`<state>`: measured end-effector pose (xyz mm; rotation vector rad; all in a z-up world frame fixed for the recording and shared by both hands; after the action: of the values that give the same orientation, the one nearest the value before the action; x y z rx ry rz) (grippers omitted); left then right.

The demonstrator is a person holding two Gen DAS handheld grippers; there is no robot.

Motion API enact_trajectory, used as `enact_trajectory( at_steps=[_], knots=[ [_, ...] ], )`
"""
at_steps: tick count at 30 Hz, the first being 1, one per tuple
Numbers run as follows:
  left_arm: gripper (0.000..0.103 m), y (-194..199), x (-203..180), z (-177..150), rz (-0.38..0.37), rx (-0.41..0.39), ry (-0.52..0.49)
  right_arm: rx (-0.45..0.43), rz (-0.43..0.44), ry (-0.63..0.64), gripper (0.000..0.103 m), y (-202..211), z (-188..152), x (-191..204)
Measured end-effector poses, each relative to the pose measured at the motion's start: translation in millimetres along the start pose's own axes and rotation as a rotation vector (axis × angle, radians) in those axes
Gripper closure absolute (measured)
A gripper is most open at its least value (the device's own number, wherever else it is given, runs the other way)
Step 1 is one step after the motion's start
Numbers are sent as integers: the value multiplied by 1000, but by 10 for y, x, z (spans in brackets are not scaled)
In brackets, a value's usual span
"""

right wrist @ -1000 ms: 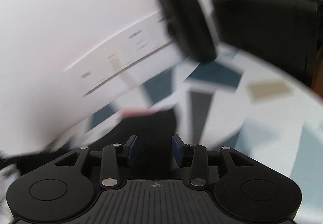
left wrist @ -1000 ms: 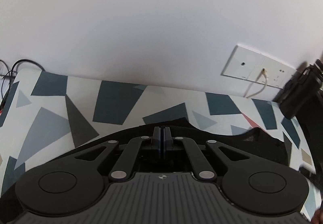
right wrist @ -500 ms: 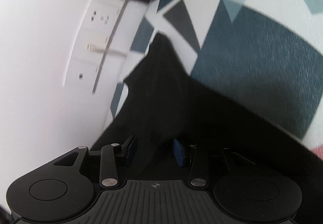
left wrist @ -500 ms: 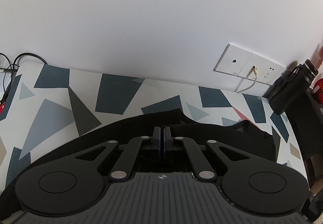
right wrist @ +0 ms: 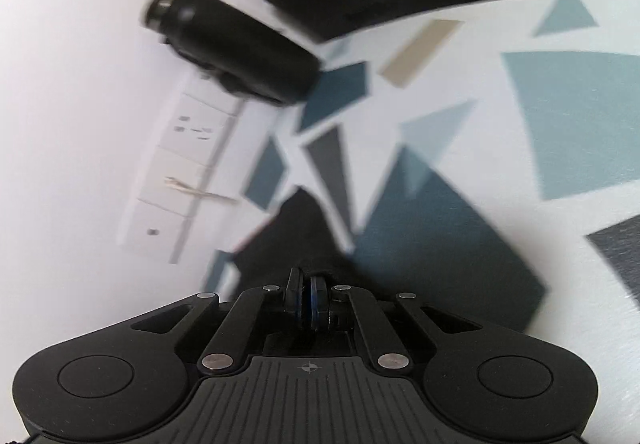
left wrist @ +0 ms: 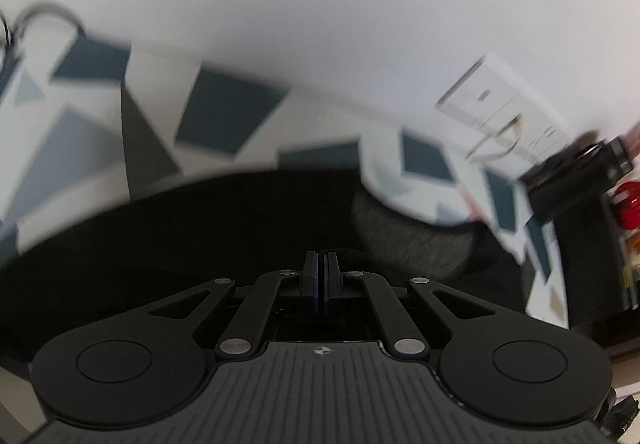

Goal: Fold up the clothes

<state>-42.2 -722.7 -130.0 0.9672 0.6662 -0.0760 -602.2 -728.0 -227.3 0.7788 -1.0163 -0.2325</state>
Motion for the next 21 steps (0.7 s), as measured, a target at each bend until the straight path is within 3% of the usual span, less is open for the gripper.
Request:
enact_trajectory(
  at_steps=[4, 5, 7, 10, 13, 15, 16, 19, 21],
  knots=[
    [100, -205, 107, -33, 28, 39, -9, 69, -62, 24, 93, -83, -71, -12],
    [99, -256, 134, -41, 34, 48, -11, 70, -71, 50, 85, -56, -88, 20],
    [99, -359, 187, -58, 48, 68, -15, 62, -88, 115, 77, 17, -119, 104],
    [94, -468, 236, -68, 60, 90, -34, 8, -75, 246, 77, 230, -152, 333],
    [71, -441, 229, -37, 17, 87, -51, -52, -35, 398, 70, 338, -146, 618],
    [47, -385, 251, -41, -22, 76, -45, -65, -20, 491, 68, 180, -100, 829],
    [44, -361, 256, -56, -27, 74, -50, -60, -18, 539, 66, 37, -82, 936],
    [44, -338, 259, -114, -24, 83, -75, -41, -78, 685, 62, -444, -96, 1188],
    [54, -343, 259, -135, -18, 84, -84, -32, -133, 782, 56, -723, -129, 1334]
  ],
)
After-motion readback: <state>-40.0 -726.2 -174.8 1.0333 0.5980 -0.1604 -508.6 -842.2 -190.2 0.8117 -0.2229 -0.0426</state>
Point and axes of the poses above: each gripper's, at about its wrist camera, not at the fingertips, and y roughly against the way its jaws point, x to its left, z to its top, the point moved 1 cm from there along -y, roughly the way its jaws point, and after that the axes turned 11 degrees about -z, right-handed, at the moved point
